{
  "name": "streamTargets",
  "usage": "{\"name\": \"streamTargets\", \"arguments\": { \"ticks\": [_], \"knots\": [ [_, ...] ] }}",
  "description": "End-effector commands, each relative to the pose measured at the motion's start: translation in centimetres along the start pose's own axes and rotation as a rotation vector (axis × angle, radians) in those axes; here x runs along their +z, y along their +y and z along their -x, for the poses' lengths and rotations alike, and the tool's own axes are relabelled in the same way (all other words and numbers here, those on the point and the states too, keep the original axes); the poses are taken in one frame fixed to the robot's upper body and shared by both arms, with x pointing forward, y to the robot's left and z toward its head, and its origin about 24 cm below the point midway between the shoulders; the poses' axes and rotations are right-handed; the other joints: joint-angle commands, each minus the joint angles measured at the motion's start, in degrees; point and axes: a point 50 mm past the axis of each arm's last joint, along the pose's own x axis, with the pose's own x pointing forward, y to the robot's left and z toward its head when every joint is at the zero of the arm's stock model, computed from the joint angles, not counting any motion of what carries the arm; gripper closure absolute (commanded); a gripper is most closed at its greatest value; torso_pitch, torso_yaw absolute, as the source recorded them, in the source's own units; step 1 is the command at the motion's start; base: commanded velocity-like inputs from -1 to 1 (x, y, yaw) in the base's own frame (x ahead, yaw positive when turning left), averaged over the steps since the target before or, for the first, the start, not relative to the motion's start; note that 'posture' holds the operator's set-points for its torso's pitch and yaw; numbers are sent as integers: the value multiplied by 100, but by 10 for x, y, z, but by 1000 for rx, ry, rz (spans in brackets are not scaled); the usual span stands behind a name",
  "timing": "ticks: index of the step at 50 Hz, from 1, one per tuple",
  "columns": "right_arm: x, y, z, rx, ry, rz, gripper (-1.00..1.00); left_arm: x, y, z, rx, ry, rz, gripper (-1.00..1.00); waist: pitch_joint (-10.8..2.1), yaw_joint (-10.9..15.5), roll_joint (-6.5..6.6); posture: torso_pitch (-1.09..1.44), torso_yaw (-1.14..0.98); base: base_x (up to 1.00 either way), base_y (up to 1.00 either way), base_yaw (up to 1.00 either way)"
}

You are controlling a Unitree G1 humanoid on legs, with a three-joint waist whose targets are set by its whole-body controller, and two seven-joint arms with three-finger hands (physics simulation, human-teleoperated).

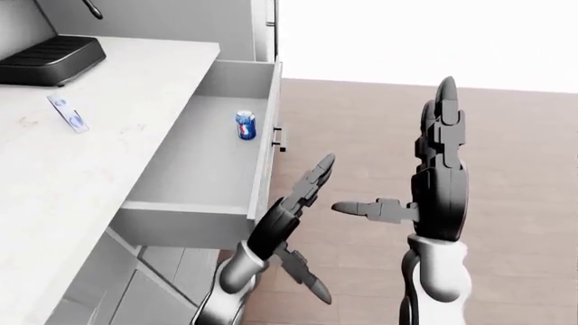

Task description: Close the right drawer.

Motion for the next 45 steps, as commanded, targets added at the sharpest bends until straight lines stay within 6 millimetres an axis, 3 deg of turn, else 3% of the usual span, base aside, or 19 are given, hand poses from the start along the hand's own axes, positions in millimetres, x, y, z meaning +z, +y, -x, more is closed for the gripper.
{"name": "streamTargets", "arguments": {
  "ticks": [1,13,27,32,36,45],
  "knots": [
    [13,-2,-3,-9,-77,8,-100,12,4,-8,17,-83,0,-100,-102,2,-38,0,0,0,0,0],
    [11,-1,-2,-7,-75,7,-100,-19,13,-15,62,33,165,-100,-114,-1,-60,0,0,0,0,0],
    [10,-2,-2,-10,-73,7,-100,-37,-14,-6,33,180,225,-100,-109,-12,-77,0,0,0,0,0],
    [10,-2,-2,-9,-73,7,-100,-42,-13,-3,158,231,229,-100,-103,-24,-85,0,0,0,0,0],
    [9,-2,-2,-9,-73,8,-100,-46,0,-2,292,243,231,-100,-110,-27,-85,0,0,0,0,0],
    [9,-3,-2,-9,-72,8,-100,-55,17,-3,398,280,265,-100,-127,-25,-69,0,0,0,0,0]
  ]
}}
